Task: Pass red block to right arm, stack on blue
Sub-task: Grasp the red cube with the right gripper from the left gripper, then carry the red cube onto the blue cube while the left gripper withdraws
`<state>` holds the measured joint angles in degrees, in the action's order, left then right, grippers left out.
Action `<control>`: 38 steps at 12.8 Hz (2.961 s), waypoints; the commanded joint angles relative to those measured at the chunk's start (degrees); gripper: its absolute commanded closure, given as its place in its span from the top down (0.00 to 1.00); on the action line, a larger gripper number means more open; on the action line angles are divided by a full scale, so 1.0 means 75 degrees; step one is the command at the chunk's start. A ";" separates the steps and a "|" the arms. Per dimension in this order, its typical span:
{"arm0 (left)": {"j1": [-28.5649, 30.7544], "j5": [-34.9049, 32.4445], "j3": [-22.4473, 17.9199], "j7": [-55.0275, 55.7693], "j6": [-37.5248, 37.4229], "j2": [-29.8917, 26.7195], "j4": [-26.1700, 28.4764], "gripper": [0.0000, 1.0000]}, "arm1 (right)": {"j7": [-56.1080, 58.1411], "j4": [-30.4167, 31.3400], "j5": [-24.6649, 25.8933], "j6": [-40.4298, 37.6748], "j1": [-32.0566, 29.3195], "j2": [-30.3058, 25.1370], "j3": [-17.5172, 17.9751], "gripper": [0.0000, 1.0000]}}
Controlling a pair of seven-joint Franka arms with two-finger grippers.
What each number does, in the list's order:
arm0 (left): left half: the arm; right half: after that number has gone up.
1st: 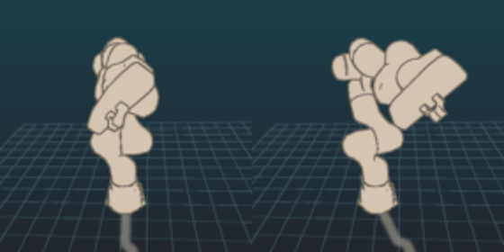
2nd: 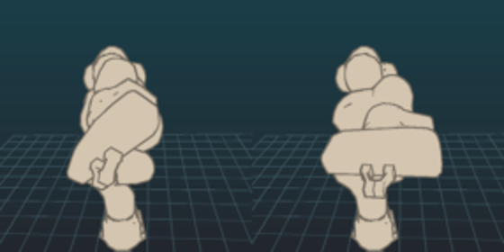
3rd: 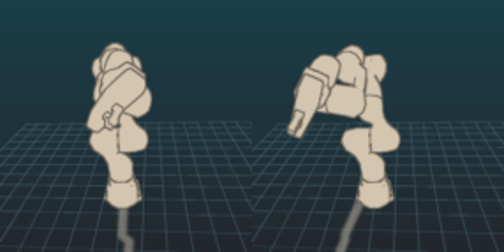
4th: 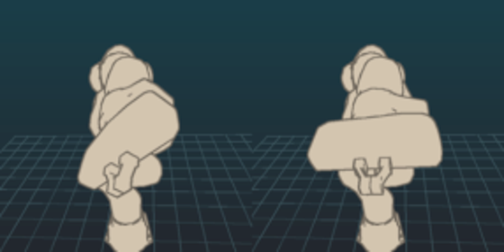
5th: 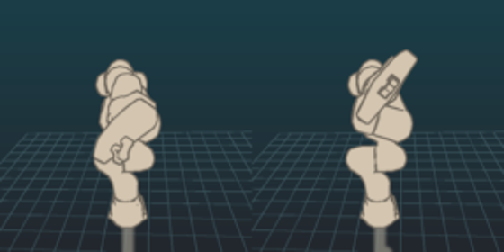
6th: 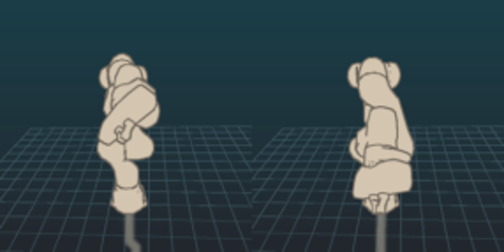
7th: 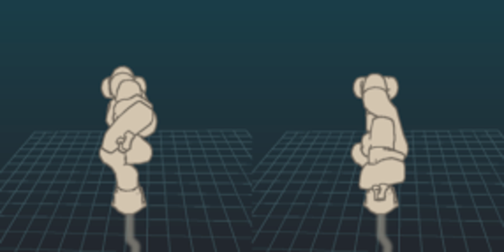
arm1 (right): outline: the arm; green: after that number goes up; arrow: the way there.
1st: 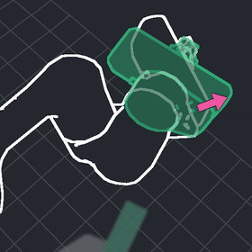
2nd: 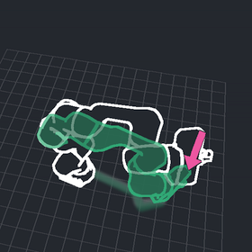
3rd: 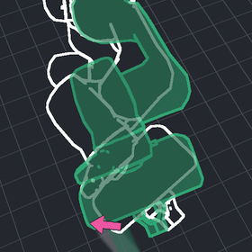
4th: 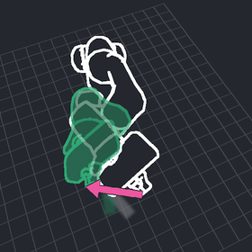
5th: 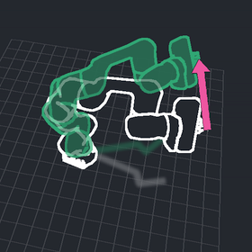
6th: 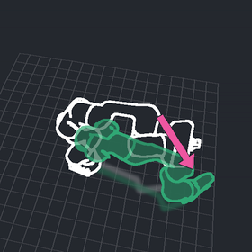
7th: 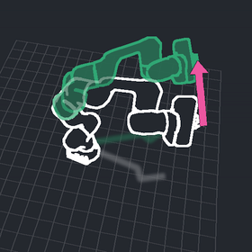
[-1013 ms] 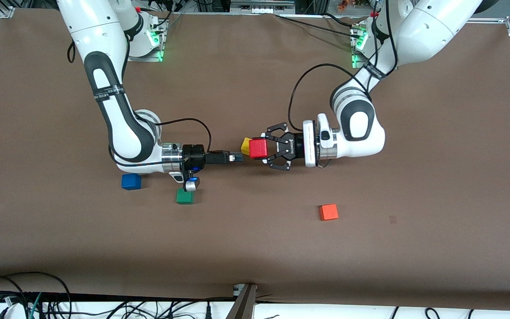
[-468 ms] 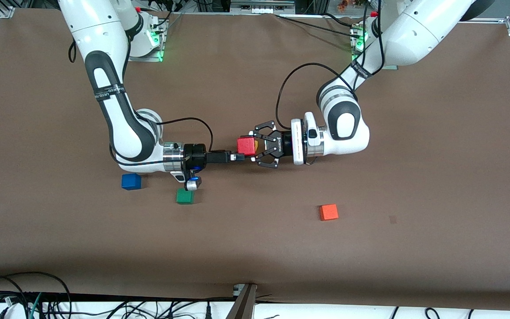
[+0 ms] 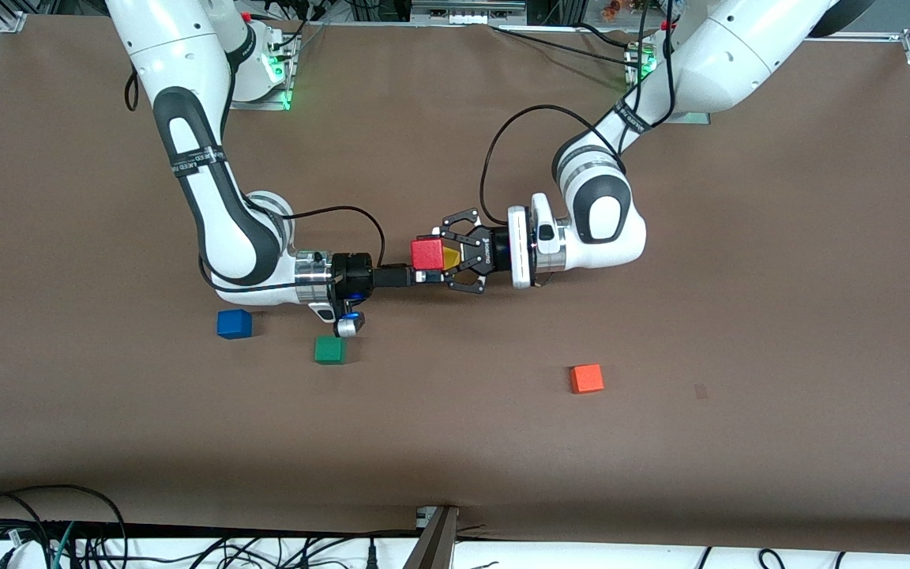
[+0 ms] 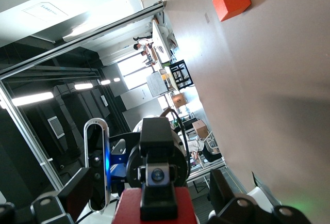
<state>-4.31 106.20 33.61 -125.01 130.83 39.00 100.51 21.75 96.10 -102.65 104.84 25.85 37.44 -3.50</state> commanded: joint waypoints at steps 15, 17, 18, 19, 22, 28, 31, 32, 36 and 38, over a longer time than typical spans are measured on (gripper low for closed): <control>-0.0421 0.1391 0.0089 -0.0195 0.0122 0.0003 -0.0147 0.00 | 0.0135 0.1648 0.0139 -0.0444 -0.0024 -0.1253 -0.0248 0.56; -0.0421 0.1391 0.0100 -0.0184 0.0122 0.0003 -0.0147 0.00 | 0.0135 0.1648 0.0151 -0.0479 -0.0024 -0.1265 -0.0307 0.04; -0.0421 0.1391 0.0100 -0.0172 0.0122 0.0003 -0.0147 0.00 | 0.0135 0.1648 0.0151 -0.0490 -0.0024 -0.1265 -0.0318 0.00; -0.0410 0.1391 0.0100 -0.0137 0.0110 0.0003 -0.0147 0.00 | 0.0124 0.1648 0.0151 -0.0490 -0.0024 -0.1265 -0.0318 0.00; -0.0468 0.1450 0.0112 -0.0206 0.0006 0.0038 -0.0089 0.67 | 0.0124 0.1648 0.0151 -0.0490 -0.0036 -0.1277 -0.0342 0.00; -0.0176 0.1450 0.0112 -0.0185 -0.0253 -0.0091 0.0122 1.00 | -0.0132 0.1321 0.1224 -0.0490 -0.0036 -0.1370 -0.0844 0.00; 0.0093 0.1310 0.0112 0.0295 -0.0265 -0.0172 0.0123 1.00 | -0.0684 0.0478 0.3659 -0.0502 -0.0083 -0.1405 -0.1418 0.00; 0.0141 0.1217 0.0112 0.0587 -0.0265 -0.0266 0.0134 1.00 | -0.0697 0.0256 0.4340 -0.0491 -0.0083 -0.1405 -0.1582 0.00; 0.0866 -0.0560 0.0112 0.1840 -0.0661 -0.0325 0.0111 1.00 | -0.0720 -0.0507 0.8004 0.0034 -0.0094 -0.1324 -0.2005 0.00; 0.1415 -0.1719 0.0100 0.2637 -0.1141 -0.0337 0.0111 1.00 | -0.0709 -0.0485 0.9729 0.0946 -0.0095 -0.1312 -0.2006 0.00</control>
<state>2.95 99.26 34.00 -109.86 125.09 37.95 100.41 17.15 93.69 -37.89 108.13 24.88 27.10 -18.41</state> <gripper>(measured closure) 0.000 0.441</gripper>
